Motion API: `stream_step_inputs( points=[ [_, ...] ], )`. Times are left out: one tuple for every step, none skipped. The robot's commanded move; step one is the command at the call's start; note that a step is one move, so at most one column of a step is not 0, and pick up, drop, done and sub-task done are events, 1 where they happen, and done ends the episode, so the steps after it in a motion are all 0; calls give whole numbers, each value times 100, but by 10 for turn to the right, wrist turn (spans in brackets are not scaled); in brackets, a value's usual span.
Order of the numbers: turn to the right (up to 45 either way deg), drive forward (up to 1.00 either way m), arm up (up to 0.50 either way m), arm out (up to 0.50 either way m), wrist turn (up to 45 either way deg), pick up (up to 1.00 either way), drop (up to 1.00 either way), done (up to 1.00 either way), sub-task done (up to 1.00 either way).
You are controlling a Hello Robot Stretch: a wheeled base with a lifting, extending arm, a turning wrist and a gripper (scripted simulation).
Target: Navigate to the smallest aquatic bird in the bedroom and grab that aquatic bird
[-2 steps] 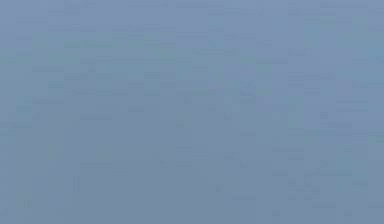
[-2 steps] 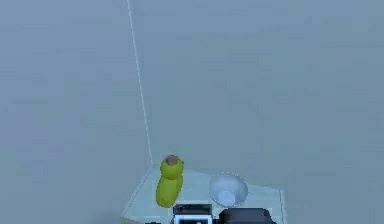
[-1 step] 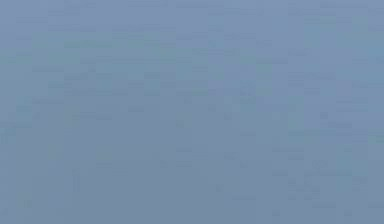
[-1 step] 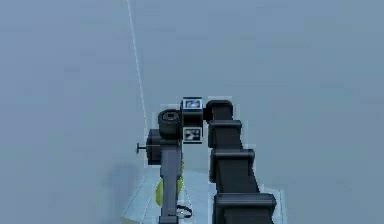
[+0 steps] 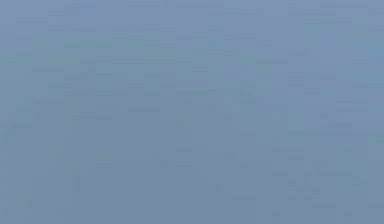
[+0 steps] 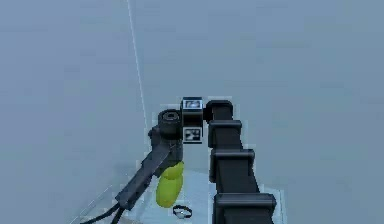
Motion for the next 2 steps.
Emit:
stream_step_inputs(
  points=[
    [0, 0, 0, 0, 450, 0, 0, 0, 0],
    [0, 0, 0, 0, 450, 0, 0, 0, 0]
  ],
)
